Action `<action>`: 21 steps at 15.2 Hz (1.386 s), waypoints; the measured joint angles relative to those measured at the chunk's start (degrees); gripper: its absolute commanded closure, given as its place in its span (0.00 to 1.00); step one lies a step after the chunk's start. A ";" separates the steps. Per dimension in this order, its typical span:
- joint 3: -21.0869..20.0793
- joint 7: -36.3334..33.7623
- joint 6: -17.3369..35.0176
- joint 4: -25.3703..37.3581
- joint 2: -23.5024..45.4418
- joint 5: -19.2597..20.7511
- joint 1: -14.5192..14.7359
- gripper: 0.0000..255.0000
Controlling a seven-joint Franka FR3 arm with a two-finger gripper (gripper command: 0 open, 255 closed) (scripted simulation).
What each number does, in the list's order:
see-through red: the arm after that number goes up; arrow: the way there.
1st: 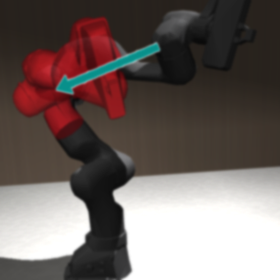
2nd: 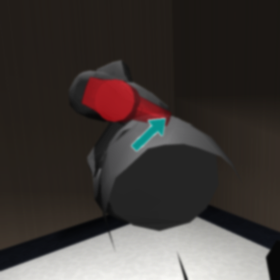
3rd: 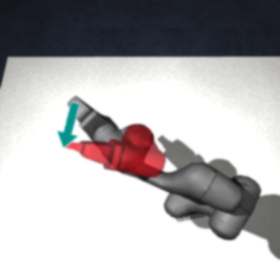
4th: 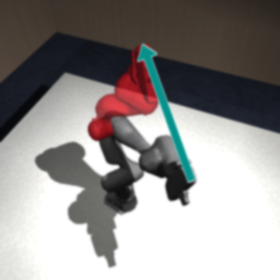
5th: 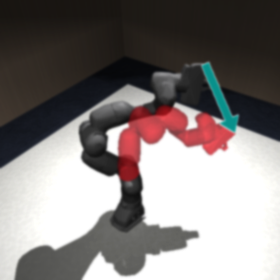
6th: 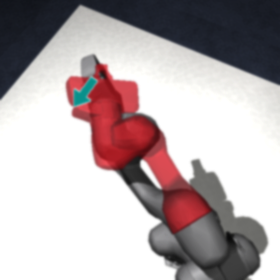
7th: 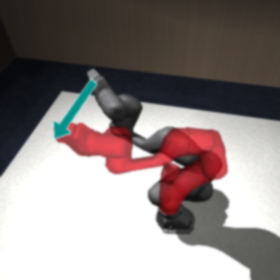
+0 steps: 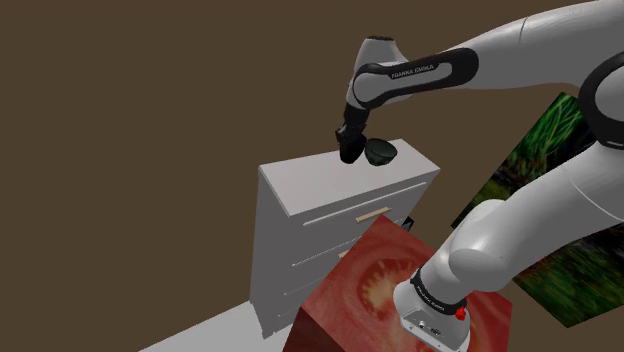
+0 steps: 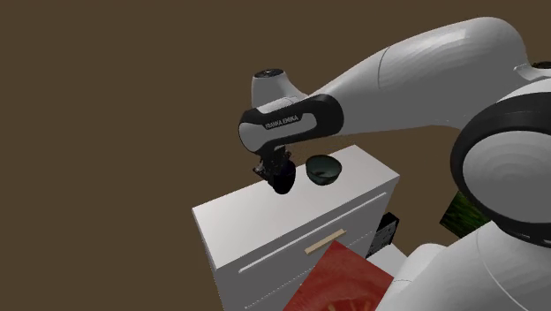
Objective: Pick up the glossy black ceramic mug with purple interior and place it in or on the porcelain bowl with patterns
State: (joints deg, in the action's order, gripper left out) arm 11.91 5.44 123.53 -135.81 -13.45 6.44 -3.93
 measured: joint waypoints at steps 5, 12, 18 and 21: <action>-0.24 0.02 -3.84 2.57 -1.27 -0.03 0.07 1.00; -0.51 0.21 -9.43 6.57 -2.88 -0.08 0.11 1.00; 1.23 3.13 -12.52 9.23 -3.53 0.39 -1.04 1.00; 3.90 7.19 -13.38 10.18 -3.82 1.15 -2.72 1.00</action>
State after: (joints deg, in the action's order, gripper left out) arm 15.81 12.63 110.15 -125.64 -17.27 7.59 -6.65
